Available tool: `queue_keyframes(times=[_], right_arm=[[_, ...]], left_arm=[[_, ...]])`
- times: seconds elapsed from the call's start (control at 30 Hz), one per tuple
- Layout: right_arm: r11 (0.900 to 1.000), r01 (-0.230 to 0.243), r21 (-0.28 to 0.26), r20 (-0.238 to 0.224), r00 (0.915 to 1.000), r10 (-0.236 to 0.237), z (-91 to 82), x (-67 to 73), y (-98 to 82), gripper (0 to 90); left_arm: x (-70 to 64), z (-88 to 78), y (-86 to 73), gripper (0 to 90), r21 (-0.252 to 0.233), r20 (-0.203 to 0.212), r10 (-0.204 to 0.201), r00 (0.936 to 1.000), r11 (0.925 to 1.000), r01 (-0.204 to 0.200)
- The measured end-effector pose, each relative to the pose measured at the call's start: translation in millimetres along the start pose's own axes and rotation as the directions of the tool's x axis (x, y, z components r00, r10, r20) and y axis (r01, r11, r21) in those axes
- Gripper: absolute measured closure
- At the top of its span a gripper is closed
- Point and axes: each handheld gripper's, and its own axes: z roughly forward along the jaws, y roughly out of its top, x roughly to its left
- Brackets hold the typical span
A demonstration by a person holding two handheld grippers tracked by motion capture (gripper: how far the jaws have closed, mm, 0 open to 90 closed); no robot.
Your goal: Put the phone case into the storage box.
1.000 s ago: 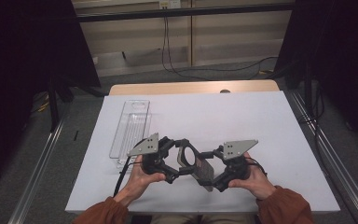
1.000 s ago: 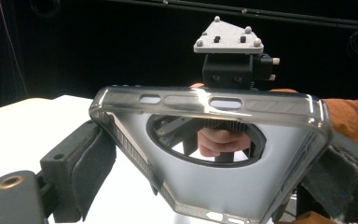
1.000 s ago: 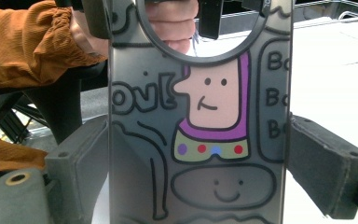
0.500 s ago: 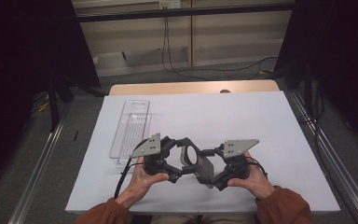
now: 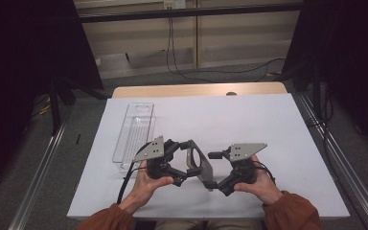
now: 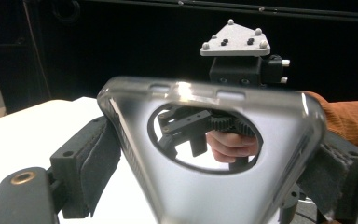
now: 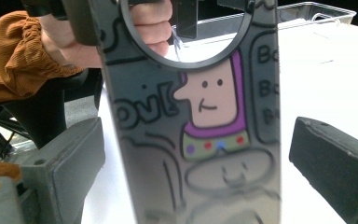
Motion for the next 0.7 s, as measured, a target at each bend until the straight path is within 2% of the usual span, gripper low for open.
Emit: queue_keyframes(times=[0.33, 0.63, 0.7], right_arm=[[1.000, -0.005, -0.021, 0.010, 0.9999, 0.005, -3.7, 0.3, 1.6, 2.3], [0.998, -0.026, -0.058, 0.059, 0.9978, 0.029, -13.8, -2.4, 2.7, 2.0], [0.997, -0.028, -0.069, 0.071, 0.9970, 0.033, -16.9, -2.9, 3.2, 1.8]], left_arm=[[1.4, -3.2, 0.8, 14.3, -0.009, -0.032, -0.001, 0.9995, 1.0000, 0.001], [2.9, -10.1, 4.3, 14.4, -0.004, -0.082, 0.005, 0.9967, 1.0000, -0.006], [2.9, -11.1, 4.9, 14.4, -0.015, -0.094, 0.002, 0.9956, 0.9999, -0.003]])
